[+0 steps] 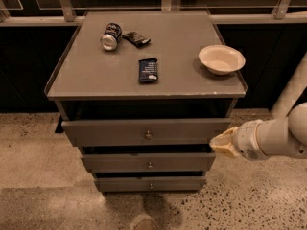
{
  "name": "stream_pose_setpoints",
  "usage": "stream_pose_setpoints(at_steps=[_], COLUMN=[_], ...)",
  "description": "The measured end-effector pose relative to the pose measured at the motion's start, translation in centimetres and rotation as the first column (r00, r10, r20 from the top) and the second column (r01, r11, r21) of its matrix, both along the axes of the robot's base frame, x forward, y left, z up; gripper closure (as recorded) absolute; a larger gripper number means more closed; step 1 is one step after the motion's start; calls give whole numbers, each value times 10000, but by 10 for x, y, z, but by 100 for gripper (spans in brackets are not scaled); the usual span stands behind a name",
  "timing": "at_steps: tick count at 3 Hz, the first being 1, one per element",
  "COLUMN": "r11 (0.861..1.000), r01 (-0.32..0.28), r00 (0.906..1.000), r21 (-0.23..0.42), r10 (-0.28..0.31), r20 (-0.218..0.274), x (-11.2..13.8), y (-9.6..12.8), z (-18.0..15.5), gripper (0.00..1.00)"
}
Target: Open top drawer
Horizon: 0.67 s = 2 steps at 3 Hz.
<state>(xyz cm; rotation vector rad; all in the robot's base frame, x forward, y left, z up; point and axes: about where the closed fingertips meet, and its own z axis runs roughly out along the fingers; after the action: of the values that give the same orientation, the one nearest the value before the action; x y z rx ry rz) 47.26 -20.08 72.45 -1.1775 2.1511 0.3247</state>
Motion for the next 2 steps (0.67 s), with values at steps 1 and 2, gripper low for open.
stream_pose_setpoints(at_steps=[1,2], r11=[9999,9981], r01=[148,340], r00=[9988,9884], r21=[63,512], r10=[-151,-412], r20=[475,1465], x=[11,40], y=[5,13], z=[-5,-9], gripper=[100,100])
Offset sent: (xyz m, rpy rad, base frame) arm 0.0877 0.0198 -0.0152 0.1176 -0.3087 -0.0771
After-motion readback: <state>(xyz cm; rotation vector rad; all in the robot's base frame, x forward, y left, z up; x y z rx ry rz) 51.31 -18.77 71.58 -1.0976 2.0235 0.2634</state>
